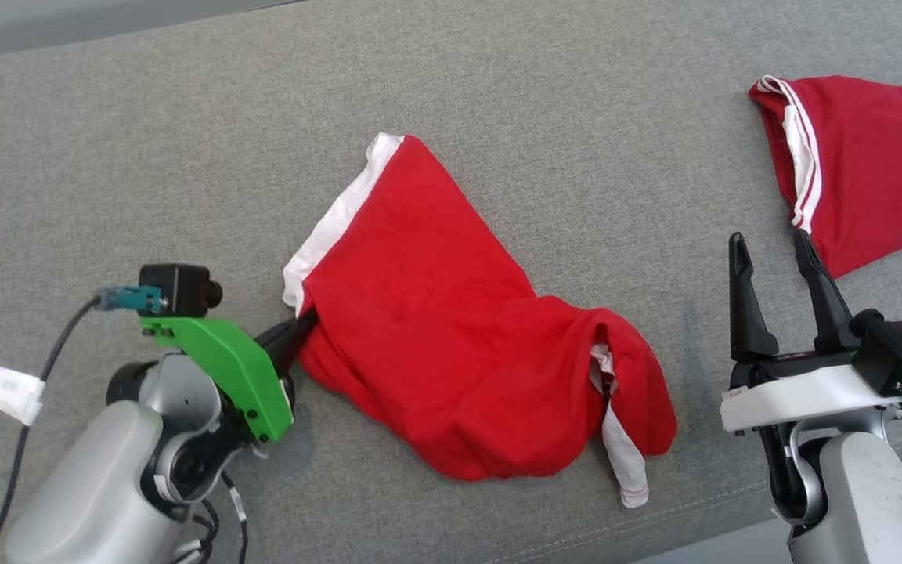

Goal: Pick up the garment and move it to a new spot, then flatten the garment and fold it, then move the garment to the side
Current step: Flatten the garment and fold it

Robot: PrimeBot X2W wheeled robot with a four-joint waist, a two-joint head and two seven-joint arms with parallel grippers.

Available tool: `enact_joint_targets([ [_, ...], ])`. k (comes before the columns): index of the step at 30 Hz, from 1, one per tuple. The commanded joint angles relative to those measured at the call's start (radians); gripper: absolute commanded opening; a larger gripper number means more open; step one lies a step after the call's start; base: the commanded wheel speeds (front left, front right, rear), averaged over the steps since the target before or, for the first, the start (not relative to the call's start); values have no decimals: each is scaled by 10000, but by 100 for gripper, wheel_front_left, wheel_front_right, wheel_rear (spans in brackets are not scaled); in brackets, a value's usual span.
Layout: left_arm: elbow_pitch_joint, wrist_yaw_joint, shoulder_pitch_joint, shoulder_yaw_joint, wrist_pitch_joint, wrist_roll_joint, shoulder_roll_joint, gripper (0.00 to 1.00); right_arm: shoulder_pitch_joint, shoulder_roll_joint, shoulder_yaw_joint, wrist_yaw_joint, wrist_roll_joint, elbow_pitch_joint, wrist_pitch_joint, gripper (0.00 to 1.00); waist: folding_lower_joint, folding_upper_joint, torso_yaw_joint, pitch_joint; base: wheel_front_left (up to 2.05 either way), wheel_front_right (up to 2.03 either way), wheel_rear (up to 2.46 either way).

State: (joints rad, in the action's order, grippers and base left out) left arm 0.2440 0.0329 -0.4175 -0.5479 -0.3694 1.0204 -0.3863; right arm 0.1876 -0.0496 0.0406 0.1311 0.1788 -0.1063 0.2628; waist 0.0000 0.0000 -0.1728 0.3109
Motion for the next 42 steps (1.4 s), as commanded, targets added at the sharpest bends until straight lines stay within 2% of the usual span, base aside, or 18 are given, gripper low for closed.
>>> enact_joint_targets([
  [1,-189,-94,-335,119,4,-140,-190,0,68,-21,-27,-7,68,-19,26,100,0,0,-3,11,0,0,0],
  [7,-889,-472,-1571,217,-495,-799,-862,0,182,-21,-136,-7,293,-93,26,100,0,0,-76,8,0,0,0],
  [14,-1254,-807,-3667,118,-2216,-1497,-1798,0,554,-27,-544,-7,612,-112,26,100,0,0,-631,208,0,0,0],
  [19,-1690,-880,-5068,133,-2985,-1868,-2049,0,748,-22,-541,-7,949,-94,26,100,0,0,-1051,453,0,0,0],
  [24,-2474,-777,-5757,-8,-3214,-1930,-1795,0,735,-22,-425,-7,1219,-116,26,100,0,0,-1320,563,0,0,0],
  [30,-3769,-677,-5569,-587,-3325,-1884,-1295,0,653,-21,-310,-7,1340,-136,26,100,0,0,-1372,605,0,0,0],
  [37,-5504,-683,-4042,-2038,-3033,-2275,-683,0,661,-22,-164,-7,1323,-93,26,100,0,0,-1256,552,0,0,0],
  [40,-5831,-742,-3378,-2550,-2878,-2493,-633,0,592,-21,-113,-7,1291,-85,26,100,0,0,-1172,541,0,0,0],
  [42,-5778,-882,-2408,-3232,-2437,-2968,-678,0,505,-22,-35,-7,1248,-87,26,100,0,0,-1016,530,0,0,0],
])
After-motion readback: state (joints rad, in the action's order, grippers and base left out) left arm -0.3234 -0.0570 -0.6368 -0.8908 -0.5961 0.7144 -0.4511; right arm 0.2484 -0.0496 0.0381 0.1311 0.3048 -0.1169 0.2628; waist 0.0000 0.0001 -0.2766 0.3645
